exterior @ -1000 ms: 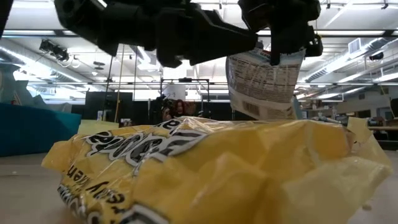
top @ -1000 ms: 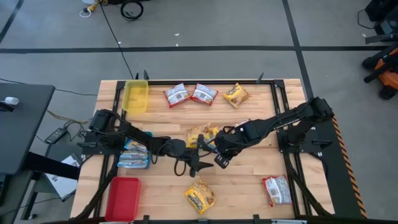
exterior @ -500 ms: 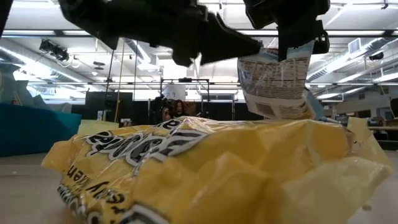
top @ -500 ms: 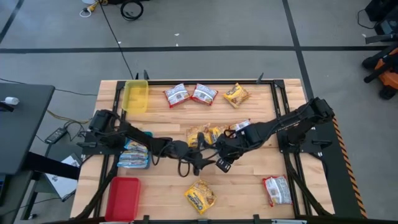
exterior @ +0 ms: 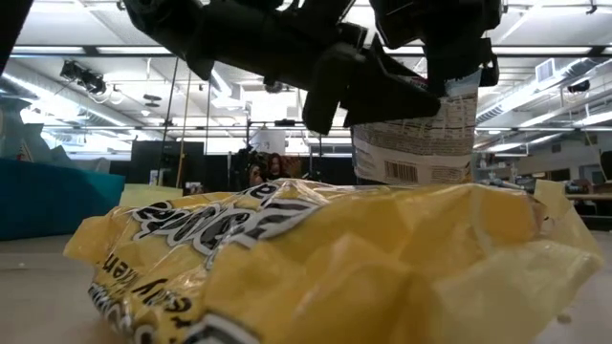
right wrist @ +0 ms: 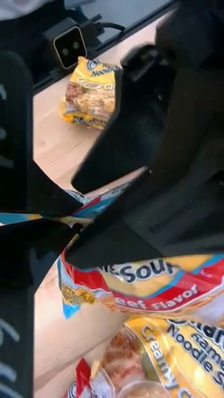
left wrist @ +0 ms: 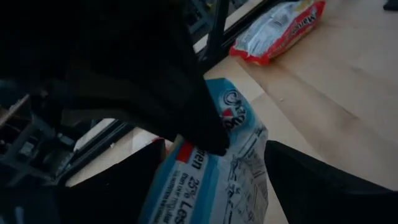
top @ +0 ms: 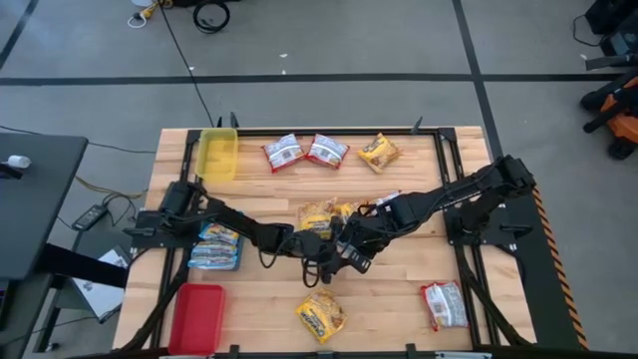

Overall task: Sort Maruchan noodles
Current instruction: Put the blue noodle pack into the blue bin

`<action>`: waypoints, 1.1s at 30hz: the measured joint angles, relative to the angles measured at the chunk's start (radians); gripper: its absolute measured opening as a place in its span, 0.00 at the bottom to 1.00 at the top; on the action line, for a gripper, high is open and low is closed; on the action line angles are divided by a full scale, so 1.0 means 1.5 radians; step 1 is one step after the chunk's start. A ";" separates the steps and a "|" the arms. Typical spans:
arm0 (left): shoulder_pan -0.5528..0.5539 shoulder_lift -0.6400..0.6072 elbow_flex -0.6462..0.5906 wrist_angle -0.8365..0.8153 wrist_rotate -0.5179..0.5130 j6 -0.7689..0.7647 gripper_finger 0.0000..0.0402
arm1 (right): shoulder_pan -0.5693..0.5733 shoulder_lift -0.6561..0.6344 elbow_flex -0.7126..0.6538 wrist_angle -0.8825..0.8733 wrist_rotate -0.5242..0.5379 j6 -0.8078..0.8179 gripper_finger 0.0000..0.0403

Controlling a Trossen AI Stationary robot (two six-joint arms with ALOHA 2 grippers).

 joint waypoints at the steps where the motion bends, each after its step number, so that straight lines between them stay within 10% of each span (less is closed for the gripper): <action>1: 0.000 0.000 0.001 0.000 -0.006 -0.005 0.67 | 0.001 0.000 0.000 0.001 0.002 -0.001 0.03; 22: 0.018 -0.003 0.001 -0.101 -0.017 -0.027 0.21 | 0.004 -0.062 0.069 -0.022 0.051 -0.030 0.16; 33: 0.017 -0.134 0.000 -0.362 -0.056 -0.129 0.12 | 0.190 -0.195 0.061 -0.096 0.397 -0.032 0.16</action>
